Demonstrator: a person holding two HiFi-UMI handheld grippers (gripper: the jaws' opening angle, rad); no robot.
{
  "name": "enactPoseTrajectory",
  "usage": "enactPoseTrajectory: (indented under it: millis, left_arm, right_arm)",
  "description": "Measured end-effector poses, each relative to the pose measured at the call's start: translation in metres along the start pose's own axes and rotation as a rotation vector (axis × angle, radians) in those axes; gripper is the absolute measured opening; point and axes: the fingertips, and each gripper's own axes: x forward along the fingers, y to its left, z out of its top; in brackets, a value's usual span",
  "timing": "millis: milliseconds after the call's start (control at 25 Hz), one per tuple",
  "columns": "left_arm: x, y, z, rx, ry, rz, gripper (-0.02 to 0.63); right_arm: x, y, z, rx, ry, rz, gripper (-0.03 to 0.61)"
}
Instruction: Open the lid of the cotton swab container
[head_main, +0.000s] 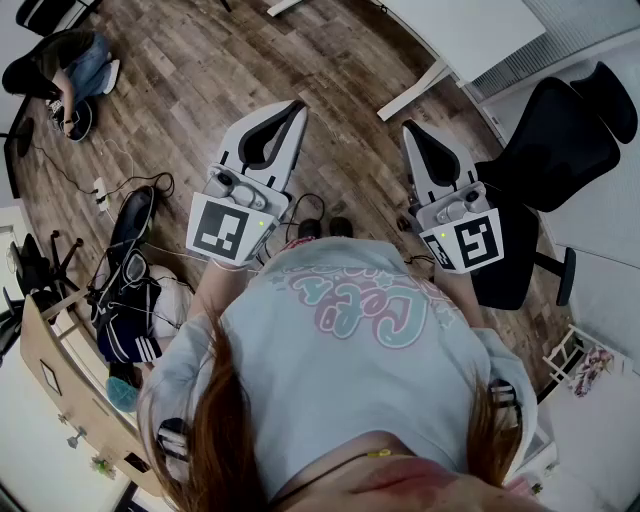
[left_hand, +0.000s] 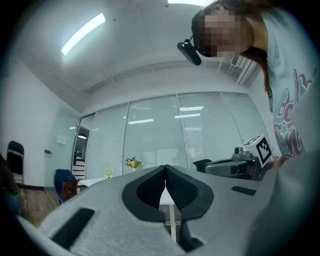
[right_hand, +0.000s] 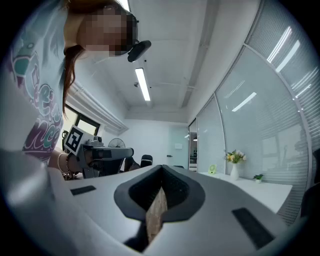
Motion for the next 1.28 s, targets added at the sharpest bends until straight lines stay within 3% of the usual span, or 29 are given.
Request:
enactPoseTrajectory:
  millis: [600,800,960,1040,1080,1160,1280]
  left_arm:
    - [0.003,-0.004,-0.001,-0.014,-0.003,-0.016,0.008]
    - [0.003,-0.006,-0.001,-0.041,-0.004,-0.034,0.008]
    - [0.001,-0.002,-0.002,-0.037,0.002,-0.015,0.009]
    - [0.0,0.001,-0.002,-0.049,-0.004,-0.001,0.013]
    - [-0.001,0.003,-0.002,-0.054,-0.002,0.005,0.048]
    - [0.0,0.007,-0.004,-0.061,0.007,0.018,0.187]
    - [-0.001,0.012,-0.006,-0.071,0.006,0.037,0.23]
  right_arm:
    - [-0.007,-0.005,-0.002,0.011,0.003,-0.045,0.005]
    - [-0.009,-0.005,0.007,0.056,-0.062,-0.059,0.006]
    - [-0.006,-0.005,0.003,0.053,-0.046,-0.07,0.019]
    - [-0.004,-0.006,0.0,0.067,-0.037,-0.08,0.123]
    - [-0.004,-0.007,-0.001,0.076,-0.036,-0.094,0.158]
    - [-0.003,-0.014,-0.001,0.089,-0.038,-0.132,0.255]
    - [-0.005,-0.023,-0.001,0.1,-0.044,-0.18,0.305]
